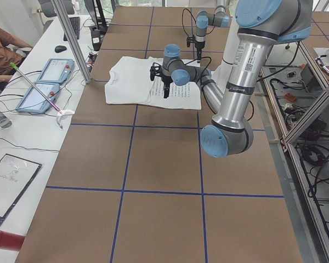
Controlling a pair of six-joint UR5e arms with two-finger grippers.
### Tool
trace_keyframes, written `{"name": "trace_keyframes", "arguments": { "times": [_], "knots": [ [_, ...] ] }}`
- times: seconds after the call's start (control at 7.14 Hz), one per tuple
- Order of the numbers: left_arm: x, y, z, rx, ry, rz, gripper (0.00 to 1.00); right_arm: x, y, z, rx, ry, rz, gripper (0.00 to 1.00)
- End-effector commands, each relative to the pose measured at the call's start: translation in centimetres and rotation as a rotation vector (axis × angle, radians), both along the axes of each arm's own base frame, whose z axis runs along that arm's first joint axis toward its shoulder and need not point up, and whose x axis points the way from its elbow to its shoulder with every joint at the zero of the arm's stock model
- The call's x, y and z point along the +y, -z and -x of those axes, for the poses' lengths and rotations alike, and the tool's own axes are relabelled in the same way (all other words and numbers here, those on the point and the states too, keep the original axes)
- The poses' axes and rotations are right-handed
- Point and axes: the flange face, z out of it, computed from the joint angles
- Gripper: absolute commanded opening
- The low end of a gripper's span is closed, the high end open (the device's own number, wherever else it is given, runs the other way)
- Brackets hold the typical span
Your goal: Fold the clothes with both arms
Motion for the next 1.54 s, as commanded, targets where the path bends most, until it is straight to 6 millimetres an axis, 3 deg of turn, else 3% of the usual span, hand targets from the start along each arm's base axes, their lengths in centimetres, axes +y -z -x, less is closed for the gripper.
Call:
{"name": "trace_keyframes", "arguments": {
  "times": [0.0,0.56,0.84,0.98,1.4],
  "knots": [
    [0.0,0.4,-0.2,0.006,-0.002,-0.003,0.99,0.2,-1.7,-2.0,-0.047,0.011,0.006,0.99],
    [0.5,0.7,-0.7,0.011,-0.006,0.005,0.99,0.5,-3.2,-0.4,-0.026,0.020,0.030,0.95],
    [0.6,0.7,-0.8,0.013,-0.008,0.004,0.99,0.3,-3.1,0.1,-0.027,0.019,0.029,0.83],
    [0.5,0.6,-0.8,0.011,-0.007,0.004,0.99,0.4,-3.0,0.1,-0.031,0.021,0.031,0.69],
    [0.5,0.7,-0.8,0.011,-0.008,0.005,0.99,0.2,-2.5,-0.3,-0.042,0.017,0.032,0.56]
  ]
}}
